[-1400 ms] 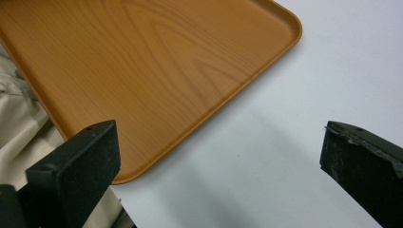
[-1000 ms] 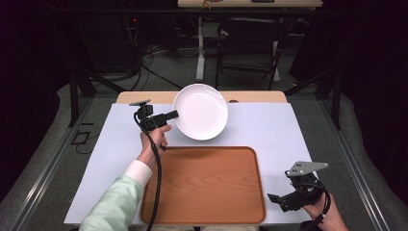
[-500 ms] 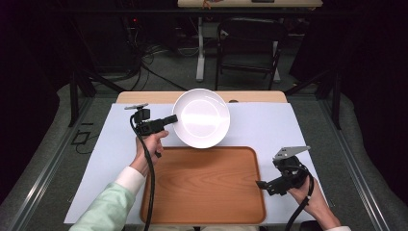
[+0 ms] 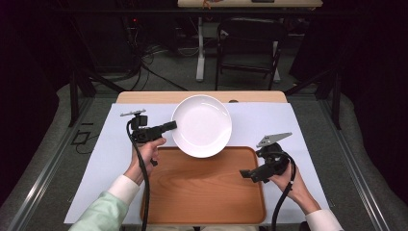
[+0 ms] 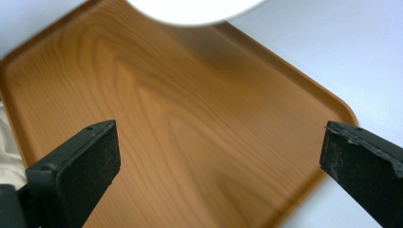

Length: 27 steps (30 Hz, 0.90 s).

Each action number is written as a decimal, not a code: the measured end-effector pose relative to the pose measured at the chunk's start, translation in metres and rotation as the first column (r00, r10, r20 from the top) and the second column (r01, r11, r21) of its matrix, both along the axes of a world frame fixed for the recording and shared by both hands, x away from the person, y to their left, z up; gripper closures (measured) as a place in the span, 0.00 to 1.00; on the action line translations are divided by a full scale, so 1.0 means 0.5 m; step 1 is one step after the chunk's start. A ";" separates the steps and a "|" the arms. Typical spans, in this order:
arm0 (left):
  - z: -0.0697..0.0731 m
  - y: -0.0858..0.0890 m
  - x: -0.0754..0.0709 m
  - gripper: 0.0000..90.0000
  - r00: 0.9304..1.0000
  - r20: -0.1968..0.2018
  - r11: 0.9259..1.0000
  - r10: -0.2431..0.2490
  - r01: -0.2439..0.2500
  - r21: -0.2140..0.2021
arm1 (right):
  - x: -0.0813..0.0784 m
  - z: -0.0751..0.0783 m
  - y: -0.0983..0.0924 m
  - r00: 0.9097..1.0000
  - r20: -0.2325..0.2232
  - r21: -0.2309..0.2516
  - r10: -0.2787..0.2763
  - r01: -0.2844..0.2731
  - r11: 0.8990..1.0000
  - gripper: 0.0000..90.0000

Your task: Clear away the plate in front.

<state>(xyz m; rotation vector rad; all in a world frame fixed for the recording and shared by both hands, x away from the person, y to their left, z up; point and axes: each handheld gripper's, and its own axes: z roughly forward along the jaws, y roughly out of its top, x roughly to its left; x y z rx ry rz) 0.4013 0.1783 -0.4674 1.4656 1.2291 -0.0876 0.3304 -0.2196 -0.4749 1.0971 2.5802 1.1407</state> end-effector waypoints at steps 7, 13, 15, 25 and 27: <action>-0.006 0.000 -0.019 0.97 1.000 0.006 1.000 -0.025 0.025 -0.007 | 0.032 0.000 0.034 1.000 -0.008 0.033 0.013 -0.012 0.999 0.00; -0.004 -0.003 -0.032 0.97 0.999 0.015 0.999 -0.052 0.052 -0.002 | 0.060 -0.004 0.065 1.000 -0.022 0.047 0.014 -0.013 0.999 0.02; -0.004 -0.004 -0.033 0.97 0.998 0.021 0.998 -0.058 0.058 0.000 | 0.070 -0.006 0.075 0.999 -0.032 0.052 0.017 -0.015 0.999 0.03; -0.011 -0.007 -0.051 0.97 0.996 0.019 0.996 -0.088 0.088 0.009 | 0.103 -0.022 0.104 0.996 -0.091 0.116 0.001 0.009 0.993 0.24; -0.012 -0.006 -0.052 0.97 0.996 0.022 0.996 -0.088 0.088 0.009 | 0.106 -0.023 0.103 0.995 -0.096 0.116 -0.014 0.026 0.993 0.30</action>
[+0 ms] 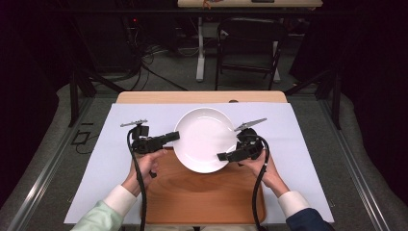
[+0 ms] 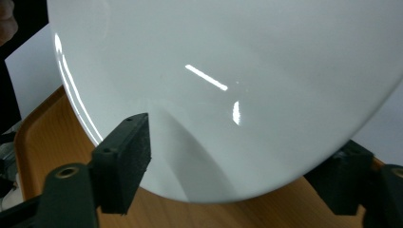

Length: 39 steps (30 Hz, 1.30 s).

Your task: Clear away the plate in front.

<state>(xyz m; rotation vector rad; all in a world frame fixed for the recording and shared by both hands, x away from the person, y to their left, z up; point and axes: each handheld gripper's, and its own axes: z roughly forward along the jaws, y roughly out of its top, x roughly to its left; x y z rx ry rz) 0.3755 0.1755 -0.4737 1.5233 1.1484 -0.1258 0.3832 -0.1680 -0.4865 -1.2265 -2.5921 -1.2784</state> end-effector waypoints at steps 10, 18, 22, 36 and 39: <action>-0.008 -0.003 -0.007 0.97 1.000 0.001 1.000 -0.025 0.025 -0.003 | 0.002 -0.005 -0.004 0.999 -0.023 0.036 -0.033 0.034 0.999 0.50; -0.022 0.004 -0.008 0.97 1.000 -0.005 1.000 -0.025 0.025 -0.016 | 0.000 0.003 -0.014 0.998 -0.026 0.061 -0.051 0.053 0.997 0.58; -0.026 0.008 -0.017 0.96 1.000 0.001 1.000 -0.027 0.027 -0.009 | -0.007 0.012 -0.019 0.998 -0.002 0.072 -0.064 0.064 0.995 0.62; -0.017 0.015 -0.055 0.93 0.997 0.072 0.997 -0.033 0.028 0.074 | -0.037 0.035 -0.011 0.998 0.042 0.068 -0.052 0.049 0.996 0.73; -0.015 0.015 -0.065 0.93 0.996 0.080 0.996 -0.036 0.029 0.085 | -0.047 0.040 -0.011 0.998 0.048 0.067 -0.051 0.048 0.997 0.74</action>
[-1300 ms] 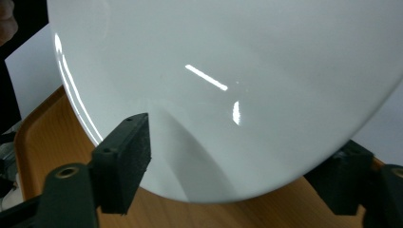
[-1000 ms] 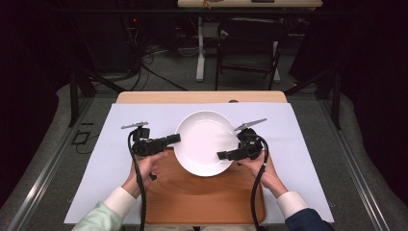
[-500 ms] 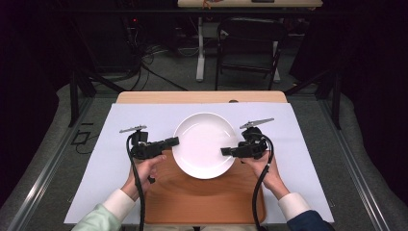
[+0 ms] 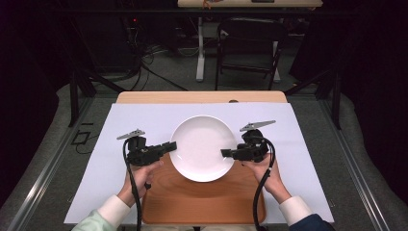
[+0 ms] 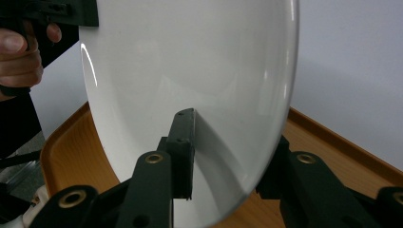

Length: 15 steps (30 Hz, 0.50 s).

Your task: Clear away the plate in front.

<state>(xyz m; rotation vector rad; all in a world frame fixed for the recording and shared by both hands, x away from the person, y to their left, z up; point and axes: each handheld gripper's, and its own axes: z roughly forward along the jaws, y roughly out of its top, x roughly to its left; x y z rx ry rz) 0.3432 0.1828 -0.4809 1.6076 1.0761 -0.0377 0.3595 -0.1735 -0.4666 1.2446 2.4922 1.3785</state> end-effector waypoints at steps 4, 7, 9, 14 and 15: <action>0.002 0.003 -0.008 0.92 1.000 0.005 1.000 0.004 -0.004 0.004 | -0.011 0.005 0.003 1.000 0.012 -0.005 0.007 -0.007 1.000 0.74; 0.004 0.006 -0.022 0.92 1.000 0.008 1.000 0.006 -0.006 0.005 | -0.023 0.011 0.007 1.000 0.020 -0.011 0.019 -0.018 1.000 0.75; 0.004 0.008 -0.028 0.92 1.000 0.009 1.000 0.002 -0.002 0.010 | -0.029 0.011 0.009 1.000 0.022 -0.014 0.022 -0.022 1.000 0.75; 0.004 0.013 -0.041 0.92 1.000 0.005 1.000 -0.003 0.003 0.009 | -0.041 0.014 0.012 0.999 0.024 -0.017 0.036 -0.036 0.999 0.75; 0.004 0.013 -0.041 0.92 1.000 0.005 1.000 -0.003 0.003 0.009 | -0.041 0.014 0.012 0.999 0.024 -0.017 0.036 -0.036 0.999 0.75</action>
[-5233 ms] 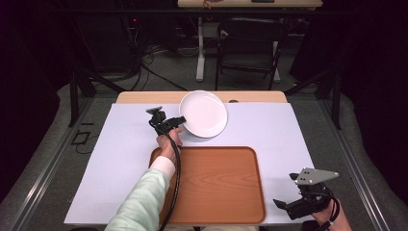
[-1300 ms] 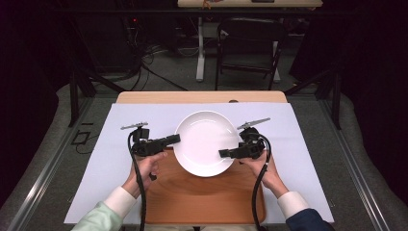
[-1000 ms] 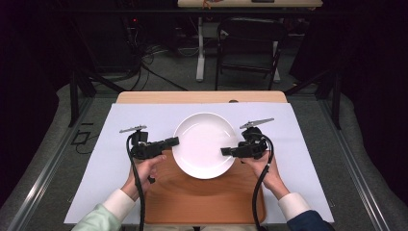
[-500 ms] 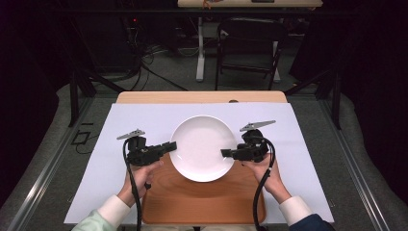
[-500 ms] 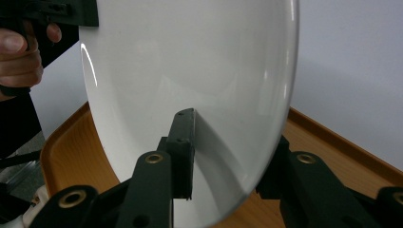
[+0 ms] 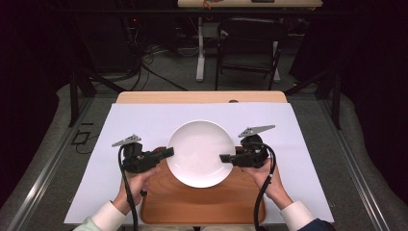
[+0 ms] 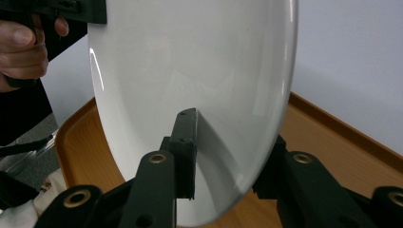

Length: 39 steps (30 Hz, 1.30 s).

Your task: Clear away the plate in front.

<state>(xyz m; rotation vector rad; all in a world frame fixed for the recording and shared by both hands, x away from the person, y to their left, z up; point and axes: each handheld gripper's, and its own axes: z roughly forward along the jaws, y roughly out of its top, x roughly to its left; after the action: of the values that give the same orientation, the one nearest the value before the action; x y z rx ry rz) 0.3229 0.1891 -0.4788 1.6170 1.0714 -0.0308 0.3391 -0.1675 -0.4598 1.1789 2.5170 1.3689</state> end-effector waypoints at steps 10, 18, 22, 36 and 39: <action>-0.003 0.002 -0.021 0.91 1.000 -0.025 1.000 -0.013 0.013 0.001 | -0.028 0.000 -0.001 1.000 -0.006 -0.003 0.017 -0.017 1.000 0.76; -0.007 0.007 -0.026 0.91 0.999 -0.042 1.000 -0.014 0.014 0.004 | -0.034 -0.004 0.003 0.999 -0.023 -0.010 0.025 -0.026 1.000 0.76; -0.009 0.009 -0.029 0.91 0.999 -0.052 1.000 -0.014 0.014 0.006 | -0.034 -0.009 0.006 0.999 -0.030 -0.009 0.031 -0.032 0.999 0.76; -0.020 0.020 -0.039 0.91 0.996 -0.091 1.000 -0.007 0.009 0.012 | -0.041 -0.019 0.019 0.997 -0.056 -0.020 0.048 -0.050 0.999 0.76; -0.022 0.021 -0.041 0.91 0.995 -0.098 1.000 -0.014 0.016 0.020 | -0.044 -0.024 0.020 0.997 -0.064 -0.028 0.054 -0.056 0.998 0.76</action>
<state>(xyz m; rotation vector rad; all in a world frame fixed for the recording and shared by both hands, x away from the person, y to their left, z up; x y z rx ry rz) 0.3025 0.1995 -0.4899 1.6560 1.1376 -0.1099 0.3171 -0.1573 -0.4717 1.1744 2.6220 1.3209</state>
